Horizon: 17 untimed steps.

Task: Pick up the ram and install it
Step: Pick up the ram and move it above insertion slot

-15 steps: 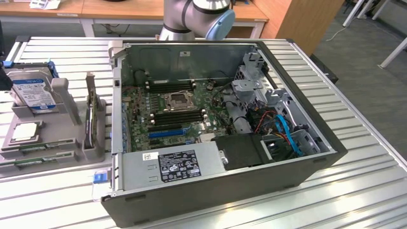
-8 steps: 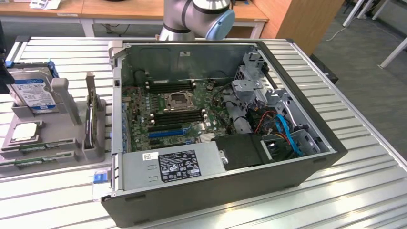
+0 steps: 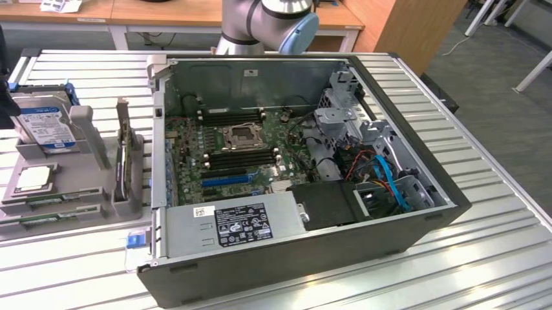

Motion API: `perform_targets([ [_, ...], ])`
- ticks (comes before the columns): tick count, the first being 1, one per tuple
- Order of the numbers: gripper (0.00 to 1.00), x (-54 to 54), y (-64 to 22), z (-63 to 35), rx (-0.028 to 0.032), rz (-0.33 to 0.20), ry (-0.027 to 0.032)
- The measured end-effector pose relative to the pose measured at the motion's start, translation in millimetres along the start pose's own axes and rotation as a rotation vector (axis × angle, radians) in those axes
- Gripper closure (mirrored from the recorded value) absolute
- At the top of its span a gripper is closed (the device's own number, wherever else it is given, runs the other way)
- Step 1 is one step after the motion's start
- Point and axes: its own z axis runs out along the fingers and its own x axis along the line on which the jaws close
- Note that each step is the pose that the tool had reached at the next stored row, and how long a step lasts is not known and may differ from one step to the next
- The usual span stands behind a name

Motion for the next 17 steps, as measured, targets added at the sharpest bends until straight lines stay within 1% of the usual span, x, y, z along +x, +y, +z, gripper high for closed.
perform_targets([
  [17,0.71,0.1,-0.7,22.1,0.0,0.0,0.0],
])
